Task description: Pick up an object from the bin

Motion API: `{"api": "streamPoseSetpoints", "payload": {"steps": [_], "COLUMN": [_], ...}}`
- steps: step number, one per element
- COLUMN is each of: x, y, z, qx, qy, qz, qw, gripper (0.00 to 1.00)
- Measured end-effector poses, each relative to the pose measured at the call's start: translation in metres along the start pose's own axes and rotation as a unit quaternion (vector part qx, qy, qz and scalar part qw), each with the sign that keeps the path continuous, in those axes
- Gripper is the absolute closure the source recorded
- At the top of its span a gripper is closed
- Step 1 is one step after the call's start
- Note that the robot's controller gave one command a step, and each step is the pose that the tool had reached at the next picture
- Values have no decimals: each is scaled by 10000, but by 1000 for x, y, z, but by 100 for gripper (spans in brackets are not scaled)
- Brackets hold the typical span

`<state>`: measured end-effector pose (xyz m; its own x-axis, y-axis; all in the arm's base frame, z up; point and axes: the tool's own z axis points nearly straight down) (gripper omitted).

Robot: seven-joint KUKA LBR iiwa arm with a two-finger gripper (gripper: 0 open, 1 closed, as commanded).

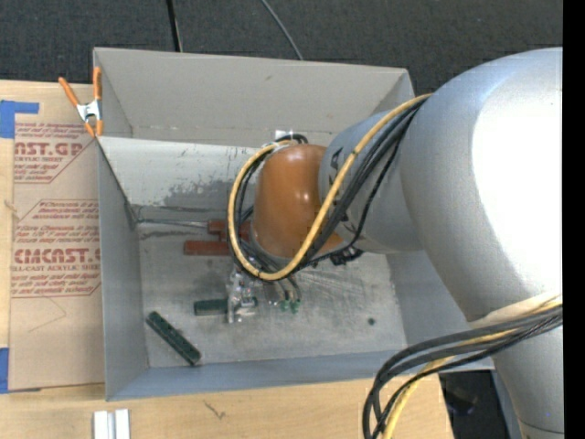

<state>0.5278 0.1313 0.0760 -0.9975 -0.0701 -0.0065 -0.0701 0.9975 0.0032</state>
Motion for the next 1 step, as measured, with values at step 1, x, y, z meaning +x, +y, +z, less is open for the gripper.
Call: {"api": "streamPoseSetpoints", "payload": {"steps": [1], "x": [0], "y": [0], "z": [0], "qx": [0], "qy": [0], "qz": [0], "qw": [10000], "gripper": [100]}}
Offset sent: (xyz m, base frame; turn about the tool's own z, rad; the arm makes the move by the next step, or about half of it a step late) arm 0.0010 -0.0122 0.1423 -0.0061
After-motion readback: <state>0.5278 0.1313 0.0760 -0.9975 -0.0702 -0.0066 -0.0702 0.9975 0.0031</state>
